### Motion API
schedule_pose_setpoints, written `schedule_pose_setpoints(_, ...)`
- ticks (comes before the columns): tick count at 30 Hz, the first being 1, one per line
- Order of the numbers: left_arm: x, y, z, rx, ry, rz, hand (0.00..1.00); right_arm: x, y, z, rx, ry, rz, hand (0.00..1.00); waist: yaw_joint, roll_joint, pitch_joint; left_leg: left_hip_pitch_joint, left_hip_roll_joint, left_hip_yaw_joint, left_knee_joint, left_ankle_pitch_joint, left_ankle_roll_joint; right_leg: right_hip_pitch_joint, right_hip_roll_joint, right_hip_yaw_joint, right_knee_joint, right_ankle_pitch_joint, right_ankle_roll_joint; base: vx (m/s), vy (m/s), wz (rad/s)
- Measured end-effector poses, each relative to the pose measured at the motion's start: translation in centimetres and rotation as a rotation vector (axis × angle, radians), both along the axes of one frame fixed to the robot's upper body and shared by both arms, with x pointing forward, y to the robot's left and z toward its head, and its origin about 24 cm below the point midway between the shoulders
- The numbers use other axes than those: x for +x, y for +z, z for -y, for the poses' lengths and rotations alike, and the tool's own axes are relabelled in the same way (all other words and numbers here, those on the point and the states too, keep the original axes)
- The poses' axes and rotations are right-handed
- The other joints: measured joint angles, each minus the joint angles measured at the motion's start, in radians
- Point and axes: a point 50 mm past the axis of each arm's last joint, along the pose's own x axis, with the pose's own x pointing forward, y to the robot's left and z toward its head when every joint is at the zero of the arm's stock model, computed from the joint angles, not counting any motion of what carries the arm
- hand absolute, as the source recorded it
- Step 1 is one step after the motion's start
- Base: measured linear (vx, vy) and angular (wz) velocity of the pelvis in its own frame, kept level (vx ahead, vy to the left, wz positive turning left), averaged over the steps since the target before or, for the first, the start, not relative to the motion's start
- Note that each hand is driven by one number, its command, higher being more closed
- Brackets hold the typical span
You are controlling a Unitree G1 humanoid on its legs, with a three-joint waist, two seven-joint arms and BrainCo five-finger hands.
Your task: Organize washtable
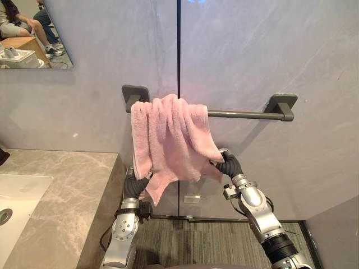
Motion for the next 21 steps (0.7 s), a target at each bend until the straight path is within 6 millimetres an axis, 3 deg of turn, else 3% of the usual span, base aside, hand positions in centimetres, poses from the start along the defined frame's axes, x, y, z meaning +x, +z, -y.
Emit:
schedule_pose_setpoints(7, 0.1, 0.6, -0.6, 0.003, 0.023, 0.027, 1.0, -0.5, 0.4, 1.4, 0.015, -0.057, 0.021, 1.0, -0.001, 0.005, 0.003, 0.01, -0.002, 0.008, -0.008, -0.001, 0.0, 0.002, -0.001, 0.008, -0.002, 0.0, 0.0, 0.0, 0.002, -0.03)
schedule_pose_setpoints(21, 0.2, 0.9, 0.2, -0.033, 0.005, 0.043, 1.0, -0.5, 0.9, 3.2, 0.029, -0.132, 0.042, 1.0, -0.004, 0.024, 0.014, 0.022, -0.001, 0.015, -0.015, -0.002, -0.001, 0.005, 0.0, 0.014, -0.01, 0.001, 0.002, 0.0, 0.0, 0.0)
